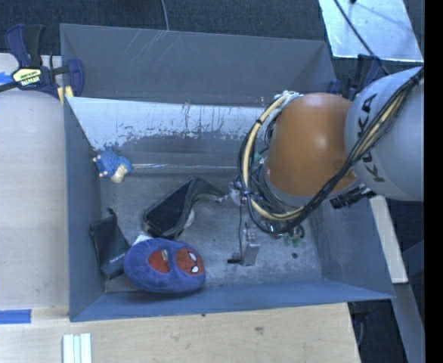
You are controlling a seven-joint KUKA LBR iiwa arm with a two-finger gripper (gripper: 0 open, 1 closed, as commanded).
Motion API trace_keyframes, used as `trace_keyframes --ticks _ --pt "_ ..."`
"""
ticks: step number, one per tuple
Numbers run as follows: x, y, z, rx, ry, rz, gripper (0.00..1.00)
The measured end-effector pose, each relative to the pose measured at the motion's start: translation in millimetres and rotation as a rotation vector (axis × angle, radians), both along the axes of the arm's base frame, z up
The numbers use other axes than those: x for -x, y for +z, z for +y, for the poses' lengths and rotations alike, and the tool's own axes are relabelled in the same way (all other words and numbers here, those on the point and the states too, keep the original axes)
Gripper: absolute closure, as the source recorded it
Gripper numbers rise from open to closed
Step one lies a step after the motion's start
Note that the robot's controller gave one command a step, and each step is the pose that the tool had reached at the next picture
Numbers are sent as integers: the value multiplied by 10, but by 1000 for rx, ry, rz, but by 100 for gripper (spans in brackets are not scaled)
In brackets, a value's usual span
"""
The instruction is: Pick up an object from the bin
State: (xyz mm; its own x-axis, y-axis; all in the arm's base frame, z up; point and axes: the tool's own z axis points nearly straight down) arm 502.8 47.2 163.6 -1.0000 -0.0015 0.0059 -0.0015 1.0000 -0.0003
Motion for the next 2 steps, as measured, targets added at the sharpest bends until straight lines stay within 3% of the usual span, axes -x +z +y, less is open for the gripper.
trace_keyframes --ticks 1,2 --pt "-875 -855 596 2 517 -32 0" --pt "-870 -601 414 0 952 -20 0"
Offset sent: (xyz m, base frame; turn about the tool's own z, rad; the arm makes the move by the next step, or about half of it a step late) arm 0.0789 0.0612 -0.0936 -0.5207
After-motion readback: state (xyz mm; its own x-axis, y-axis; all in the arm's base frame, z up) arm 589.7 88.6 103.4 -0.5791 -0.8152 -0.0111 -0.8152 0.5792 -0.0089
